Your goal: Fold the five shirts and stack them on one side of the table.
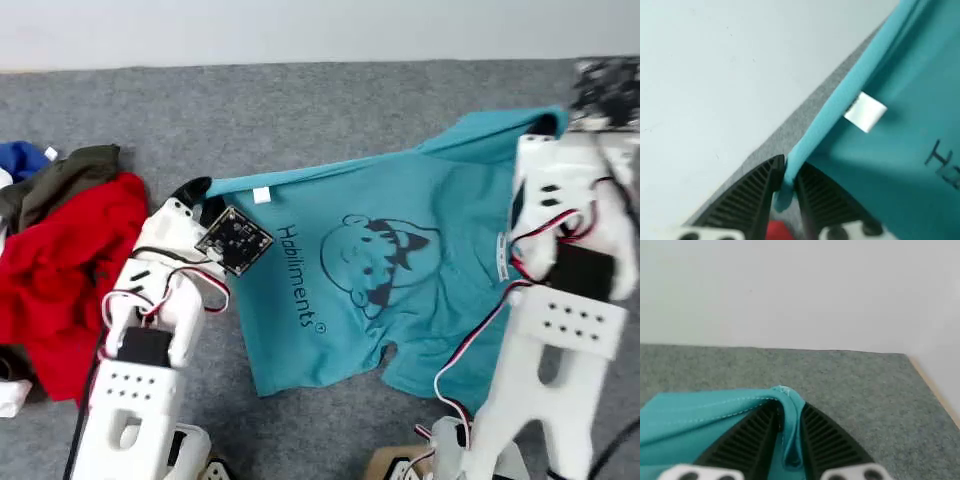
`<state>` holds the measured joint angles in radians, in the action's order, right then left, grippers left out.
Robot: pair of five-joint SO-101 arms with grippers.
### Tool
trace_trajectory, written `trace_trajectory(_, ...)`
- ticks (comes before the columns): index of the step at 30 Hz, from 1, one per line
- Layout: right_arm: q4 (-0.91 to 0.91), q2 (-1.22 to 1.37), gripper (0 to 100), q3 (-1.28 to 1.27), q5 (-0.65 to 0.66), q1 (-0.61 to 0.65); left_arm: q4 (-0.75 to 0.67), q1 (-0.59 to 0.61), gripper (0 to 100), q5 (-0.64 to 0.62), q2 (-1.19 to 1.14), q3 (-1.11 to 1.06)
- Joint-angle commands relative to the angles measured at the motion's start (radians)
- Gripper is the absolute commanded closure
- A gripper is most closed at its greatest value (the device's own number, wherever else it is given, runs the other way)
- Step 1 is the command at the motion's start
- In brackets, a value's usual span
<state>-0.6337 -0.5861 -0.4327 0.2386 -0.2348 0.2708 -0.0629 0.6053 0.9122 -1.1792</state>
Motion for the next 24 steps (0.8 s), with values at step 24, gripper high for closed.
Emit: trace_trajectory(24,0.885,0.515,99.1,-0.141,0.158,0.013,-0.399,-0.017,100,0.018,-1.353,1.104)
